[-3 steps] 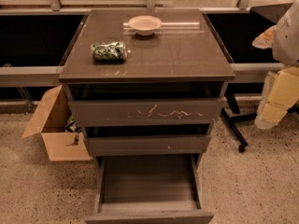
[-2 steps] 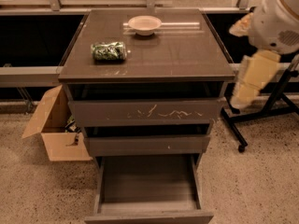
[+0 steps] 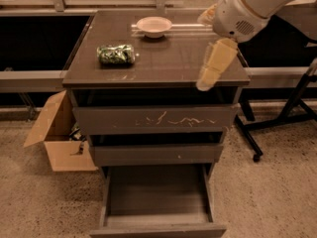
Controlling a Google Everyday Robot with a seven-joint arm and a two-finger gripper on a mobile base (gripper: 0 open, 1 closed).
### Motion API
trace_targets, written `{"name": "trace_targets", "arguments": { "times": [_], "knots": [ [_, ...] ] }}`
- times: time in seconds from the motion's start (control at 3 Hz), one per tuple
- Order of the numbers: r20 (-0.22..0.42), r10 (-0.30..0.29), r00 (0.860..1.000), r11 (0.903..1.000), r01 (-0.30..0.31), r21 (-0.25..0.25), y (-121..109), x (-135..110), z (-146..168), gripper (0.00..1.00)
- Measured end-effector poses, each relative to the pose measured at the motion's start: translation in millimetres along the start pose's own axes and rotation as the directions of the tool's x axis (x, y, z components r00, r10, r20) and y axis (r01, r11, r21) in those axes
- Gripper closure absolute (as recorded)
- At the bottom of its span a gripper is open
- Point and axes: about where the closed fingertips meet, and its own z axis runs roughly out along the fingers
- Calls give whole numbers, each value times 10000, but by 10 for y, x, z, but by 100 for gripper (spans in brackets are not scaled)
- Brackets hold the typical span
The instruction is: Place green can into bottom drawer
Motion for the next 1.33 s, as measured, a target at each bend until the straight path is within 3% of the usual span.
{"name": "trace_targets", "arguments": {
  "times": [0.33,0.67,1.0,1.33],
  "knots": [
    [887,206,9958,9998,-199,-92,-272,-328,413,0],
    [894,203,9958,9998,-195,-95,-273,-329,418,0],
    [1354,162,9907,9999,-158,-42,-428,-340,599,0],
    [2171,38,9761,10000,-19,-90,-710,-415,933,0]
  ]
}}
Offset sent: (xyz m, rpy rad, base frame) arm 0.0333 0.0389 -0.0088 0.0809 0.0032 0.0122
